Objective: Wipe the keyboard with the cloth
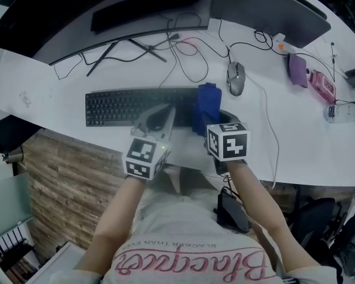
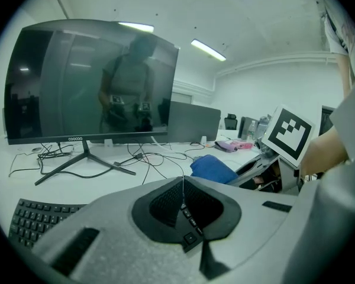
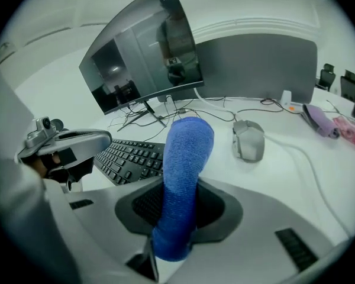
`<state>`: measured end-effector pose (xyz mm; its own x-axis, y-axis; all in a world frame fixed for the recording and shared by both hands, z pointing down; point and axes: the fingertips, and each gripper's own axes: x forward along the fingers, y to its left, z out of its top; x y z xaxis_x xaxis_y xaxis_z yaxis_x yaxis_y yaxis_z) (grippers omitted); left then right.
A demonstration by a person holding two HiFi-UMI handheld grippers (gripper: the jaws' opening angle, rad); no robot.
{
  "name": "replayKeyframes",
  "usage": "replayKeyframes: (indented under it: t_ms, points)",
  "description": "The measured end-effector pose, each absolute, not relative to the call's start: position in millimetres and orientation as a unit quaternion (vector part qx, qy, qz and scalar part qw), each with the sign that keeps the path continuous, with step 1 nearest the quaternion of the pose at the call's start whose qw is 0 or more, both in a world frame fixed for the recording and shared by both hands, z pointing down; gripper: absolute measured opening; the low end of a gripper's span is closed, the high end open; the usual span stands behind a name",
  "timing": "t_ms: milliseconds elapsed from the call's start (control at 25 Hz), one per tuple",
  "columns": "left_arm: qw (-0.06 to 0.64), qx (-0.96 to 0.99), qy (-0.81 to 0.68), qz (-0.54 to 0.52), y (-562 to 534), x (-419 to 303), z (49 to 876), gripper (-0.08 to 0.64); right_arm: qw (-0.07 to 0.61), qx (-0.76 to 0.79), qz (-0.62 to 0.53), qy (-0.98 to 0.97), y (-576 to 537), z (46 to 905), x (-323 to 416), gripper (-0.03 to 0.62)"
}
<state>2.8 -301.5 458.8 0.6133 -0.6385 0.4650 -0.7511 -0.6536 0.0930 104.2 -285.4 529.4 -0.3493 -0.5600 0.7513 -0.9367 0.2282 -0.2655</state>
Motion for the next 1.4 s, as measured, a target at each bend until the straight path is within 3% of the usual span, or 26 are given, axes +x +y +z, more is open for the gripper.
replayKeyframes:
  t_ms: [280,560,1400]
  points:
    - [0.131,0.893,-0.385,0.195,-296.1,11.3,450.5,0.006,0.268,0.544,0.346,-0.716,-273.8,523.3,141.2,0.103]
    - [0.114,0.897,-0.386,0.183,-295.0,3.4,429.2,0.006,0.223,0.566,0.321,-0.726,-277.3,479.5,137.0,0.103]
    - [0.049,0.905,-0.408,0.106,-299.9,-77.4,337.1,0.006,0.137,0.541,0.218,-0.801,-289.6,361.3,4.4,0.103]
